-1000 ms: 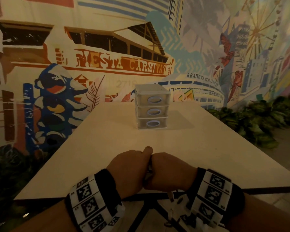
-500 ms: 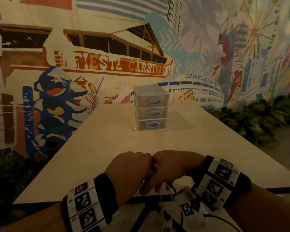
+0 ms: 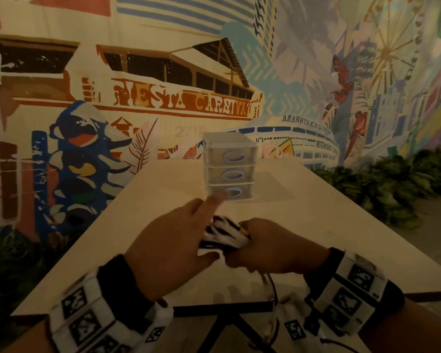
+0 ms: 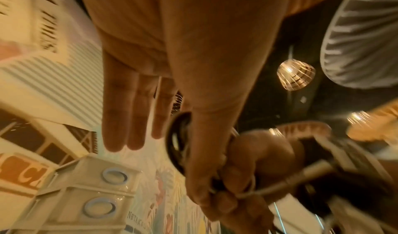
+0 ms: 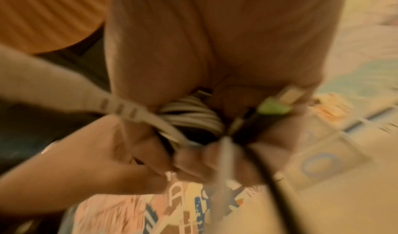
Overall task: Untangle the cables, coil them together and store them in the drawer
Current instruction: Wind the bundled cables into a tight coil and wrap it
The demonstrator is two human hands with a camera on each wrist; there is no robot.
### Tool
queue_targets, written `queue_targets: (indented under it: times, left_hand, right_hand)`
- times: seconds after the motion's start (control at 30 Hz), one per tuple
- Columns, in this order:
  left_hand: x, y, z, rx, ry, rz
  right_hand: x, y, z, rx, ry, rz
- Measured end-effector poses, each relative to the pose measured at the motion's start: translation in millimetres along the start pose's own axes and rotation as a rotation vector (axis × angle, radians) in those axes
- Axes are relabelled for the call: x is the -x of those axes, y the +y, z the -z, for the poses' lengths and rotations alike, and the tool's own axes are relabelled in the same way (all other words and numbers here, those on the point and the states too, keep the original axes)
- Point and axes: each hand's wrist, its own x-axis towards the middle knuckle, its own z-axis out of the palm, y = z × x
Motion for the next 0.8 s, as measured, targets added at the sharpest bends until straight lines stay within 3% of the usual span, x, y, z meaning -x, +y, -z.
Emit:
queue_targets:
  times: [0.13, 0.23, 0.3, 0.43, 0.5, 0.6, 0.8]
  left_hand:
    - [0.5, -12.4, 6.5, 0.591, -0.042, 0.052]
    - [-0.1, -11.9, -6.1, 0.876, -0.111, -0.067]
    - [-1.6, -8.5, -9.3, 0.898, -0.131, -0.195]
    - [-3.6, 3.7, 2.3, 0.993, -0.127, -0.283]
    - [-2.1, 8.0, 6.1, 1.07, -0.115, -0.313]
    - [0.2, 13.9, 9.6, 1.126, -0.09, -0.323]
    - [-2.4, 19.0, 7.4, 1.13, 0.005, -0.258]
  right_hand:
    - [6.3, 4.9, 4.6, -0.385, -0.029, 0.078]
    - [8.4, -4.2, -6.0, -0.565, -0.105, 0.24]
    - [6.7, -8.6, -15.9, -0.615, -0.153, 0.316]
    - [5.6, -20.3, -30.7, -0.779, -0.313, 0.392]
    - [7.2, -22.2, -30.7, -0.817, -0.36, 0.375]
    - [11.6, -21.2, -23.3, -0.677, -0.386, 0.289]
    - [14.0, -17.8, -20.6, -0.411, -0.16, 0.144]
